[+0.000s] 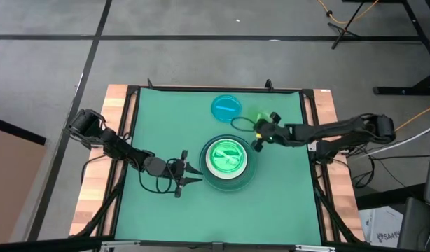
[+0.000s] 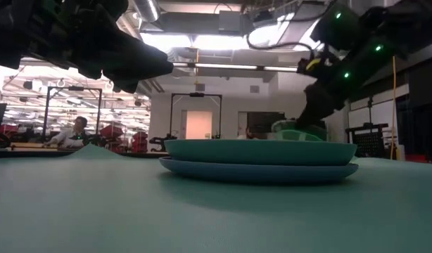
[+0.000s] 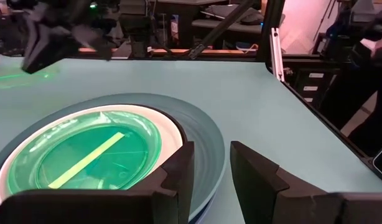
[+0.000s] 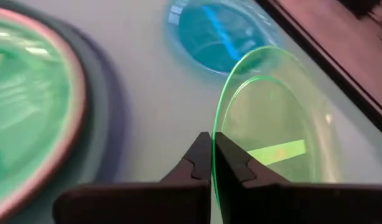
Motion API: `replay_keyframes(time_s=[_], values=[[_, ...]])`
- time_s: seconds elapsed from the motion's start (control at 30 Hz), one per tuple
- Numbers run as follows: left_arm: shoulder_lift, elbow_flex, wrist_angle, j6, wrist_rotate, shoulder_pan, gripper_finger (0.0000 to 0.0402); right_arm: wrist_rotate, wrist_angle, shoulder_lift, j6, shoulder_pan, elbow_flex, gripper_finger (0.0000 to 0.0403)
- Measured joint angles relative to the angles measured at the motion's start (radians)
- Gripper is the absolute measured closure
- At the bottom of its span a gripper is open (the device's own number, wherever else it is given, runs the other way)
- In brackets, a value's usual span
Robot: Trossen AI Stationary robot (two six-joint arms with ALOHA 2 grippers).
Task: Stack plastic plates
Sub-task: Stack the green transparent plate on top of the green transparent plate
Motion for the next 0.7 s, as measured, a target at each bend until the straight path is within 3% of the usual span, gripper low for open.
replay_keyframes(time_s=[0.3,0.57,0.7], values=[[0.0,0.0,-0.001,0.002,0.0,0.0,0.0305,-0.012,0.104,-0.006,-0.056,0.209,0.026,0.0402],[0.0,0.0,-0.003,0.003,0.0,0.0,0.0305,-0.145,0.356,0.041,-0.138,0.332,0.034,0.0402],[0.0,0.0,-0.003,0.008,0.0,0.0,0.0305,-0.157,0.423,0.08,-0.162,0.367,0.034,0.0402]])
